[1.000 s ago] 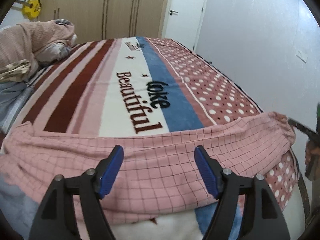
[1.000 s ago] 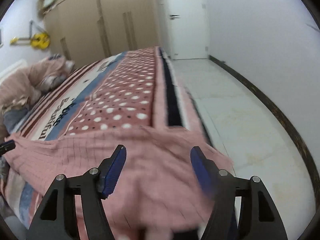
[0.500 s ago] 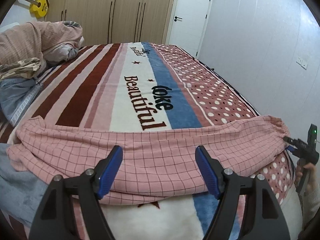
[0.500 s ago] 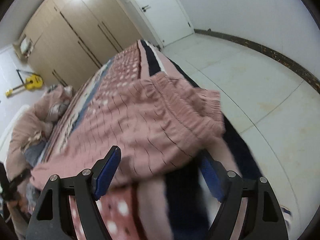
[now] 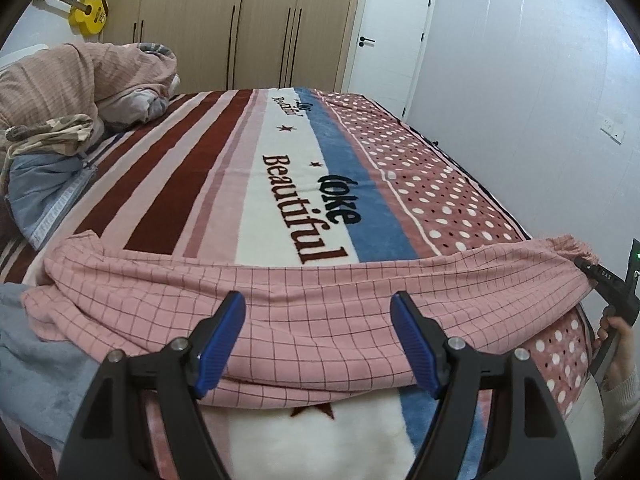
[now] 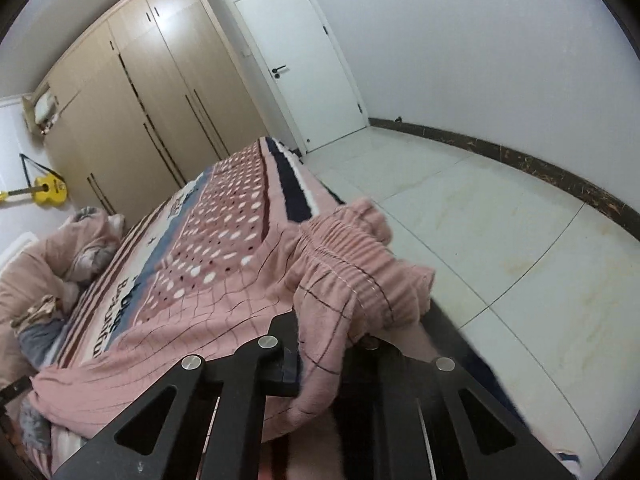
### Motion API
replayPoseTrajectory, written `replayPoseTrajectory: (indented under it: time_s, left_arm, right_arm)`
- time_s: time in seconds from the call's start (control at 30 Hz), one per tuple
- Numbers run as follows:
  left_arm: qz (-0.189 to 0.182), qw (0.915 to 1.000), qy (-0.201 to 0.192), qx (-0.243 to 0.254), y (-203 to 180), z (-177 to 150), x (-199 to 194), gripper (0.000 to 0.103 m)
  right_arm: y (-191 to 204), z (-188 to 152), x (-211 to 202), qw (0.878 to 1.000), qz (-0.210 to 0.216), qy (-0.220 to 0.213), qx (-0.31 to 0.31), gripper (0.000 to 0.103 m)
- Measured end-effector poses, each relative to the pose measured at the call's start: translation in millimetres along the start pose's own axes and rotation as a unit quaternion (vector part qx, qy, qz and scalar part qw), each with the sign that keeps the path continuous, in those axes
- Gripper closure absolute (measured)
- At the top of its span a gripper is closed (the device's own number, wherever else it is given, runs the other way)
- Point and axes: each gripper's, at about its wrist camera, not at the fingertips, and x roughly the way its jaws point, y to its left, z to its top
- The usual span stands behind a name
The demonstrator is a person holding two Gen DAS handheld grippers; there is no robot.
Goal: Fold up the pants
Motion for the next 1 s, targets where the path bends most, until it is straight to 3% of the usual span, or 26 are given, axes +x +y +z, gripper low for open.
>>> replayPoseTrajectory:
  time_s: [0.4, 0.63, 0.83, 0.9, 1.0]
  left_arm:
    - [-0.014, 0.9998, -0.012, 0.007, -13.5, 4.5, -14.0, 0.032]
    - [-0.024, 0.9995, -0.015, 0.012, -26.2, 4.3, -16.5, 0.032]
    - [-0.042, 0.9988, 0.007, 0.024, -38.7, 2.2, -4.3, 0.032]
    - [-0.045, 0.9984, 0.014, 0.032, -45.0, 0.8, 0.3, 0.032]
    - [-0.056, 0.9971, 0.025, 0.046, -55.7, -0.3, 8.1, 0.032]
  right_arm:
    - [-45.4, 22.3, -53.8, 0.998, -0.066, -0.020, 0.000, 0.100]
    - [-77.3, 35.2, -98.6, 0.991, -0.130, -0.040, -0.009, 0.100]
    - [-92.9, 15.6, -88.2, 0.992, -0.123, 0.026, 0.008, 0.096]
    - [-98.3, 4.8, -83.9, 0.991, -0.127, 0.049, 0.011, 0.082]
    - [-103.0, -8.6, -84.4, 0.988, -0.129, 0.085, 0.014, 0.079]
